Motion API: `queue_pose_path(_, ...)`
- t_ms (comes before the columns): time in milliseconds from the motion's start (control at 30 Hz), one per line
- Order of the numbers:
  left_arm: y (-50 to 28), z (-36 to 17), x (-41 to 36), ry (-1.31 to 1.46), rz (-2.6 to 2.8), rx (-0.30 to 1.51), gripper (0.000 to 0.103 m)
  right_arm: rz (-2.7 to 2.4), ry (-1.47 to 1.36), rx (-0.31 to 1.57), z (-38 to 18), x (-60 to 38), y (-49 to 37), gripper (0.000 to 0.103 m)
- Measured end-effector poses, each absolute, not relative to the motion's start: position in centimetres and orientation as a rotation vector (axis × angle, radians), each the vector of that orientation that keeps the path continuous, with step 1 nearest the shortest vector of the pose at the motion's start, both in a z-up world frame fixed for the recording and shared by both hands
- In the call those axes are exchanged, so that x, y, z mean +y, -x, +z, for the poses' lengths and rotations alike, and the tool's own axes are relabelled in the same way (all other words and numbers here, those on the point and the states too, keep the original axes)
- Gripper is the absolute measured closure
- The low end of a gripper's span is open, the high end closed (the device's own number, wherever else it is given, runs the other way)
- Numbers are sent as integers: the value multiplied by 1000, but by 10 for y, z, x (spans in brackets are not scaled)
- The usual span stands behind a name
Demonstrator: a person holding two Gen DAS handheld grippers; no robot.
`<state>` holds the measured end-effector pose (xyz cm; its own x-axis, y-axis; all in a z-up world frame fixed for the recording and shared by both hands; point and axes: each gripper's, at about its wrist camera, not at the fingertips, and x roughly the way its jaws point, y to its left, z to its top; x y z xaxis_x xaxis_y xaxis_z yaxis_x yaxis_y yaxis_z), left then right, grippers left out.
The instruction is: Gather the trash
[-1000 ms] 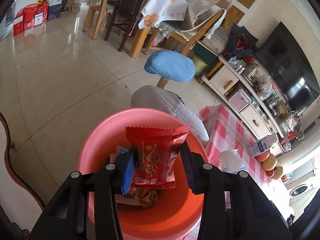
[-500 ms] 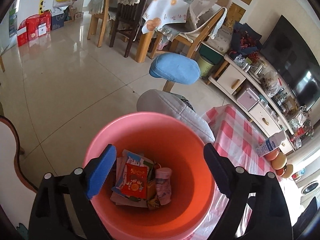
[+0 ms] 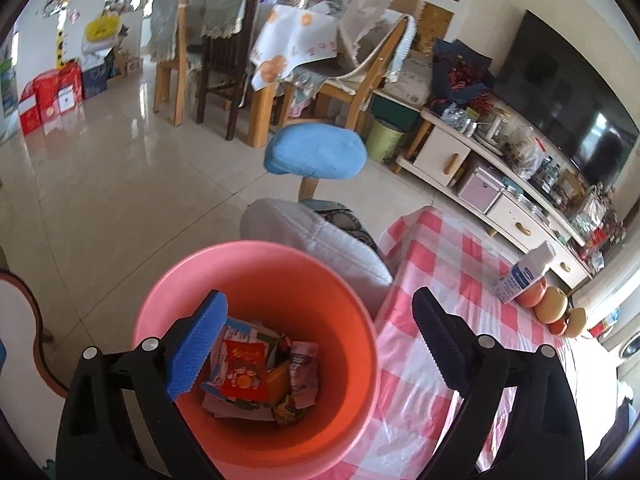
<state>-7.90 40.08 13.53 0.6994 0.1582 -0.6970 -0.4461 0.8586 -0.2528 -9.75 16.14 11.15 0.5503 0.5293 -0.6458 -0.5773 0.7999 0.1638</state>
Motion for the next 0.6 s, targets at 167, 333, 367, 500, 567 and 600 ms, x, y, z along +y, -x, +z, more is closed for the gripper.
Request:
queue_pose_path(167,73,146,374,348,326,708,8,622,71,723,116,139,103,14)
queue_pose_path(333,68,152,354,308,299,702,8,581,80,710,116,119,107,9)
queue_pose_path(367,68,153,351,303,296,700,8,577,79,707,116,116,108,8)
queue_pose_path(500,65,157,337,278,277,696,8,558,94,692,116,101,112,8)
queue_pose_path(567,63,157,330,265,267,695,8,547,107,682,116,95,114,8)
queue_pose_path(600,63,158,326,256,263,694,8,541,115,675,116,91,116,8)
